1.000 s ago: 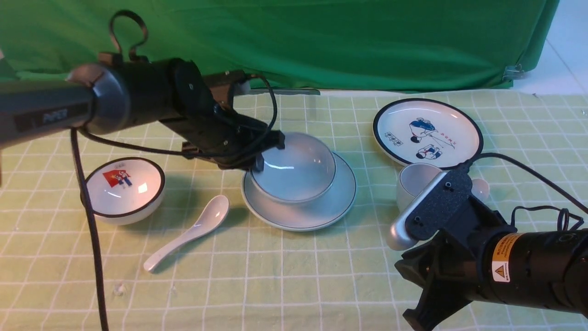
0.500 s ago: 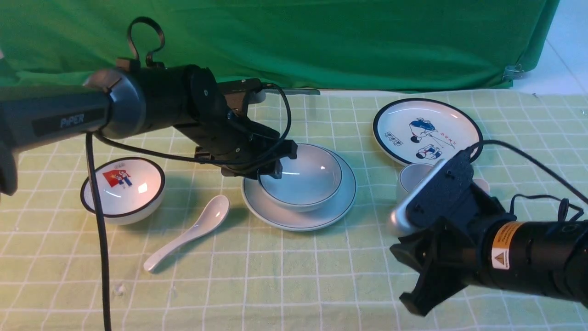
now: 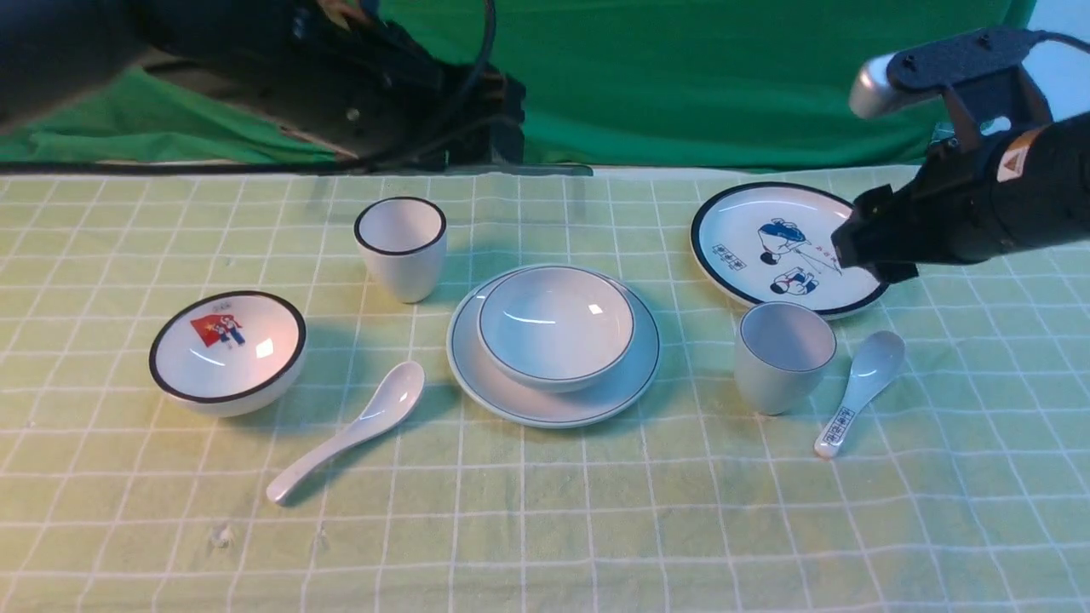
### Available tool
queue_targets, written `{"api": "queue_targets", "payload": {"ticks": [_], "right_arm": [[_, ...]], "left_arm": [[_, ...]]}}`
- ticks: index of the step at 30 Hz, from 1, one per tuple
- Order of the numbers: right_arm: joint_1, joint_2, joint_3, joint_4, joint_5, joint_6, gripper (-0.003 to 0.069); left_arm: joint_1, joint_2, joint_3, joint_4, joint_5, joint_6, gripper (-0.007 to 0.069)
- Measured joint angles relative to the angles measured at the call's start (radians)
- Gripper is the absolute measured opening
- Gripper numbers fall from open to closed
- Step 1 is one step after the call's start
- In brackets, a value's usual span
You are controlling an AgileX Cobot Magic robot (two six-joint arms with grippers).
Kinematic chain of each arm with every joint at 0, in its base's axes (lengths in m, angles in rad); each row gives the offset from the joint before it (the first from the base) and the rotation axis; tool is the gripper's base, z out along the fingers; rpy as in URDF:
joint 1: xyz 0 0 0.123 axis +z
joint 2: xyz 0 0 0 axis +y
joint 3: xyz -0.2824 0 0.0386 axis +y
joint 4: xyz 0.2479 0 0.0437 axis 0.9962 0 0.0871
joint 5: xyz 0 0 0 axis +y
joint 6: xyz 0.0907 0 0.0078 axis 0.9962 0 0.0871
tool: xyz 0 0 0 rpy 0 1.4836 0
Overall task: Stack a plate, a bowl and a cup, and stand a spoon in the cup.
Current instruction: Use the right arm to grab a blue teacup
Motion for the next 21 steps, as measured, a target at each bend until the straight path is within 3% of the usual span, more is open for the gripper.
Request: {"api": "queue_targets", "payload": {"ticks": [6,11,13,17,21], "right_arm": [[-0.020,0.205,-0.074,0.000,0.035,-0.081,0.0493],[-0.020,0.308,-0.077,0.005,0.014,-0.109,0.0472],[-0.020,0.333,-0.077,0.009,0.004,-0.117,0.0388],[-0.020,0.335,-0.092,0.030,0.035,-0.119,0.0117],[-0.014,0.302,-0.149,0.024,0.128,-0.120,0.0087]], "left_arm": [[-0.002,-0.161,0.039,-0.011,0.178,0.016,0.0468],[-0.002,-0.312,0.196,0.036,0.211,0.026,0.0467],[-0.002,-0.370,0.273,0.071,0.193,0.026,0.0467],[-0.002,-0.467,0.447,0.136,0.101,0.025,0.0467],[-0.002,-0.507,0.581,0.178,-0.014,0.023,0.0467]]}}
